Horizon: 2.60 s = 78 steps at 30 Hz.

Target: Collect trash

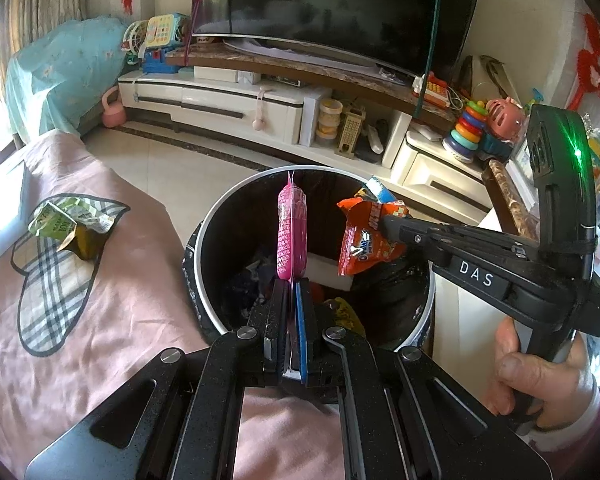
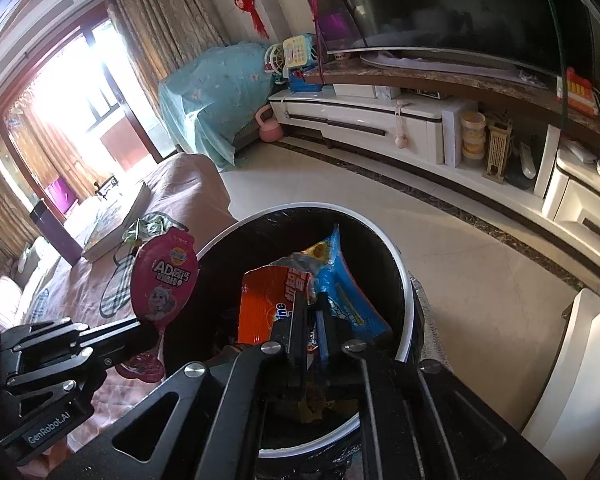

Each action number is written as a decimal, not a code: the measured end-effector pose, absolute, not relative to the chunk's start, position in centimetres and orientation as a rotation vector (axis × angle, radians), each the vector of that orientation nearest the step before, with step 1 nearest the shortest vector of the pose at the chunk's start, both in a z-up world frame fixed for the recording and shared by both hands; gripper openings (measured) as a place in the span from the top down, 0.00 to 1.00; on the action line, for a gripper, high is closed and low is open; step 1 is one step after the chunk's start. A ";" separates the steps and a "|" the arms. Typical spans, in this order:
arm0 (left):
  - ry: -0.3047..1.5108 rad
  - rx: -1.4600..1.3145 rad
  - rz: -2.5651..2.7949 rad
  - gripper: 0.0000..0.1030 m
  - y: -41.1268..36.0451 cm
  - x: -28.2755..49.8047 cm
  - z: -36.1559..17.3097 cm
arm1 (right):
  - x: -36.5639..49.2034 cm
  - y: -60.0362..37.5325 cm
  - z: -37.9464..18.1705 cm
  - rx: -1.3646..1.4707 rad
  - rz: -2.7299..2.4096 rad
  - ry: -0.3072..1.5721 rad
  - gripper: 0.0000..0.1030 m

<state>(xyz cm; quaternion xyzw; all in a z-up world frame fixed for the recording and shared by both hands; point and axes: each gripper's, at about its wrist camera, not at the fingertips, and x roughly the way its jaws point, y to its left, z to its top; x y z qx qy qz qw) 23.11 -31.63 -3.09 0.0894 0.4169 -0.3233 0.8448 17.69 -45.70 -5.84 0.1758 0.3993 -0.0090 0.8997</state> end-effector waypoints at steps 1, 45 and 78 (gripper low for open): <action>0.880 0.188 -0.679 0.96 -31.6 23.2 -3.1 | 17.7 -45.7 -5.9 0.370 -0.017 0.827 0.93; 0.565 -0.049 -0.436 0.05 -12.5 7.3 0.3 | 1.1 -35.1 -0.2 0.384 -0.115 0.521 0.01; 0.330 0.064 -0.213 0.00 -11.6 1.7 -0.2 | -3.6 -30.9 -1.1 0.163 -0.317 0.370 0.00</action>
